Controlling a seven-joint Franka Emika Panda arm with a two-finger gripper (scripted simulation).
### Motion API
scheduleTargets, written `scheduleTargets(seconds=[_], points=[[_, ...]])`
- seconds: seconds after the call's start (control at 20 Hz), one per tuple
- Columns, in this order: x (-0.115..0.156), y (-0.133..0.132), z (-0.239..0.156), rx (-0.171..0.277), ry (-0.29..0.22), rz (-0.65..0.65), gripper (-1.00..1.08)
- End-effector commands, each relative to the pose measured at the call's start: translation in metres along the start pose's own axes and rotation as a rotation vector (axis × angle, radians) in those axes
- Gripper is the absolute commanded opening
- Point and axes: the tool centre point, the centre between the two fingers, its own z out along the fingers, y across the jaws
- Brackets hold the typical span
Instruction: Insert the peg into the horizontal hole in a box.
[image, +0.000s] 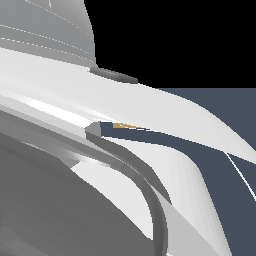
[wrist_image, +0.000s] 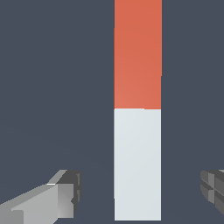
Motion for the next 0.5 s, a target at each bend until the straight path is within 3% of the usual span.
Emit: scheduleTargets(seconds=[0.0,0.45], points=[[0.000,-0.001,0.011,0.001,0.000,0.000,1.00],[-0.001,0.000,0.040,0.001,0.001,0.001,1.00]])
